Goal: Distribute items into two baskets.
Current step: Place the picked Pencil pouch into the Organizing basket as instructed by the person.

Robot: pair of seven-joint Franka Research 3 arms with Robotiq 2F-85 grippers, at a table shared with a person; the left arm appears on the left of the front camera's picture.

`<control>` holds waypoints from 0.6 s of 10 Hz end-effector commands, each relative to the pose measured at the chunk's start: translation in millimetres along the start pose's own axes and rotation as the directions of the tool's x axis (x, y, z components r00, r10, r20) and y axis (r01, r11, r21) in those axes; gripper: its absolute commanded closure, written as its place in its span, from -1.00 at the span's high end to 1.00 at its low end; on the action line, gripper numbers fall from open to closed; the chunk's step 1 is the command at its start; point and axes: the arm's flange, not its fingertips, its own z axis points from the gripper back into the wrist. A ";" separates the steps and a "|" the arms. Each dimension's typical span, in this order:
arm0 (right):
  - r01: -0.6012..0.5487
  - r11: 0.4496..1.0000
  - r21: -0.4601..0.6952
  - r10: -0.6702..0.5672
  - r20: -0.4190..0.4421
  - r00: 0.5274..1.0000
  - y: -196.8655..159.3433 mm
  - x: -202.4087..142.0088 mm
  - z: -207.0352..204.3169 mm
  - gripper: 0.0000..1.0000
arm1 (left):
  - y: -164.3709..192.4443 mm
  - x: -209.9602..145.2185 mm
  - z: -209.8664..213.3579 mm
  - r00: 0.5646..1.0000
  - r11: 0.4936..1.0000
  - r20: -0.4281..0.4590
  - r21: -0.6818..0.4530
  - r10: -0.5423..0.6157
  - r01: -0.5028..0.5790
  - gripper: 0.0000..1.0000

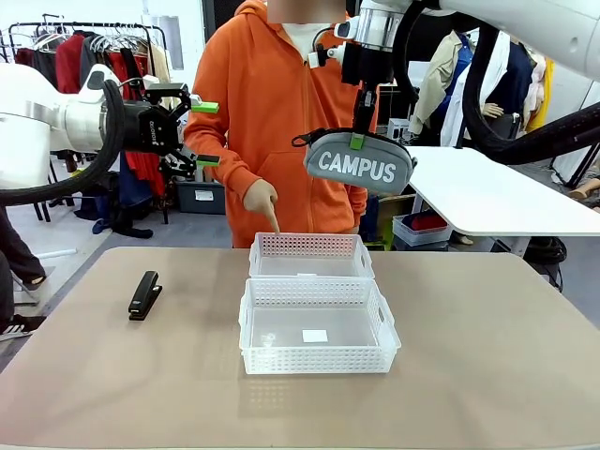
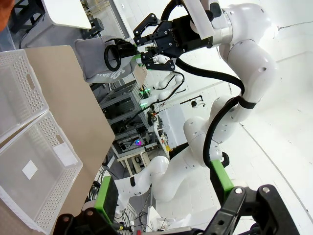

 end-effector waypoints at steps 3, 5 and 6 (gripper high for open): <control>-0.003 1.000 -0.007 0.003 0.000 1.000 1.3 0.8 2.7 -1.00 | -2.5 -0.7 1.1 1.000 1.000 -0.005 -0.002 -0.006 0.006 1.00; -0.003 1.000 -0.007 0.003 0.000 1.000 1.3 0.8 2.7 -1.00 | -2.5 -0.7 1.1 1.000 1.000 -0.005 -0.002 -0.006 0.006 1.00; -0.003 1.000 -0.007 0.003 0.000 1.000 1.3 0.8 2.7 -1.00 | -2.5 -0.7 1.1 1.000 1.000 -0.005 -0.002 -0.006 0.006 1.00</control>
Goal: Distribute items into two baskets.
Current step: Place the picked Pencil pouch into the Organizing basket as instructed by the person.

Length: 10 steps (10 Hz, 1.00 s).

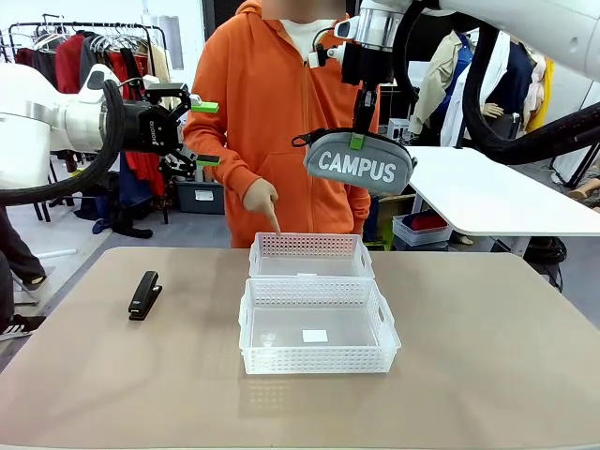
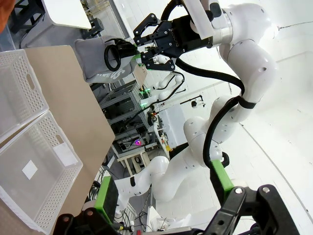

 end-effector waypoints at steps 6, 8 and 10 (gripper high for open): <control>-0.131 0.991 0.031 0.132 -0.009 0.991 -11.1 31.8 -39.9 -1.00 | -2.5 -0.7 1.1 1.000 1.000 -0.005 -0.002 -0.006 0.006 1.00; -0.164 0.986 0.041 0.164 0.001 0.987 -17.4 38.8 -62.5 -1.00 | -2.5 -0.7 1.1 1.000 1.000 -0.005 -0.002 -0.006 0.006 1.00; -0.189 0.981 0.043 0.189 0.002 0.982 -19.6 45.2 -81.4 -1.00 | -2.5 -0.7 1.1 1.000 1.000 -0.005 -0.002 -0.006 0.006 1.00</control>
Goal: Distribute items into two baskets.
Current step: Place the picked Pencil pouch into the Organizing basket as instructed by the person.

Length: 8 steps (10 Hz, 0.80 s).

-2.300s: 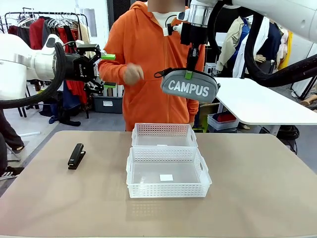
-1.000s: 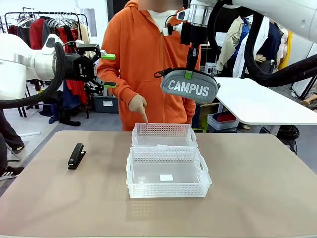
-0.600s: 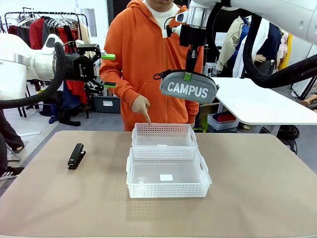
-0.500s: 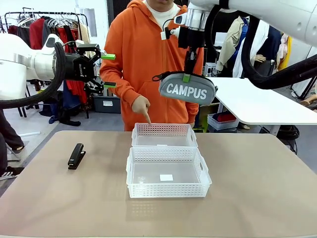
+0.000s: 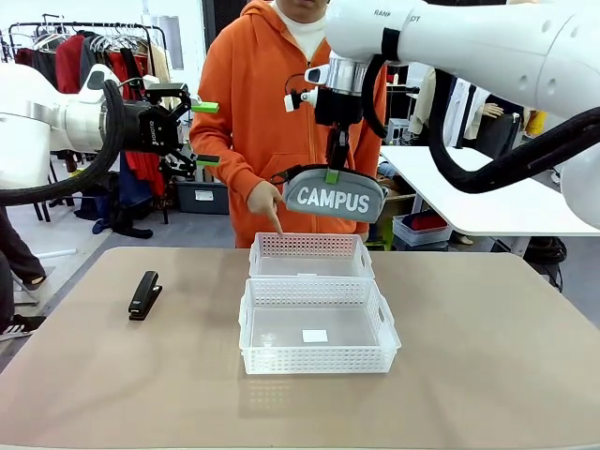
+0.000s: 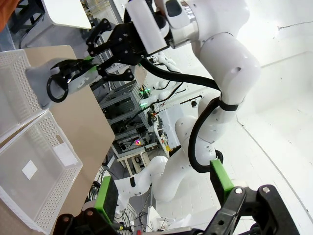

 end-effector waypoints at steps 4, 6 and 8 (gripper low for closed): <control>-0.088 0.996 -0.033 0.086 -0.064 0.994 -7.2 5.8 -49.0 -1.00 | -2.5 -0.7 1.1 1.000 1.000 -0.005 -0.002 -0.006 0.006 1.00; -0.095 0.994 -0.052 0.091 -0.078 0.993 -9.8 3.1 -75.5 -1.00 | -2.5 -0.7 1.1 1.000 1.000 -0.005 -0.002 -0.006 0.006 1.00; -0.120 0.992 -0.042 0.115 -0.098 0.988 -11.6 1.8 -95.1 -1.00 | -2.5 -0.7 1.1 1.000 1.000 -0.005 -0.002 -0.006 0.006 1.00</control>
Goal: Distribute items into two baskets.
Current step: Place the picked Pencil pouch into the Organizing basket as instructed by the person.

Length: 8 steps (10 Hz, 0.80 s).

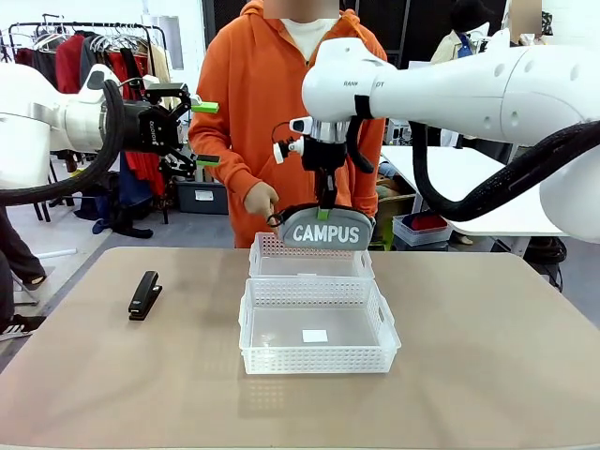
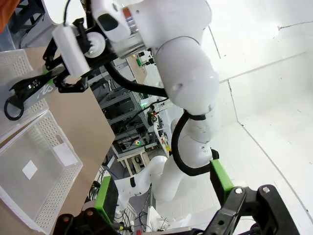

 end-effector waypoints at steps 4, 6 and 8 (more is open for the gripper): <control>-0.010 0.999 -0.039 0.009 -0.037 0.999 1.7 -2.1 -16.6 -1.00 | -2.5 -0.7 1.1 1.000 1.000 -0.005 -0.002 -0.006 0.006 1.00; -0.012 1.000 -0.007 0.012 -0.025 1.000 -1.5 0.3 -24.1 -1.00 | -2.5 -0.7 1.1 1.000 1.000 -0.005 -0.002 -0.006 0.006 1.00; -0.011 1.000 -0.005 0.011 -0.027 1.000 -1.6 0.3 -27.2 -1.00 | -2.5 -0.7 1.1 1.000 1.000 -0.005 -0.002 -0.006 0.006 1.00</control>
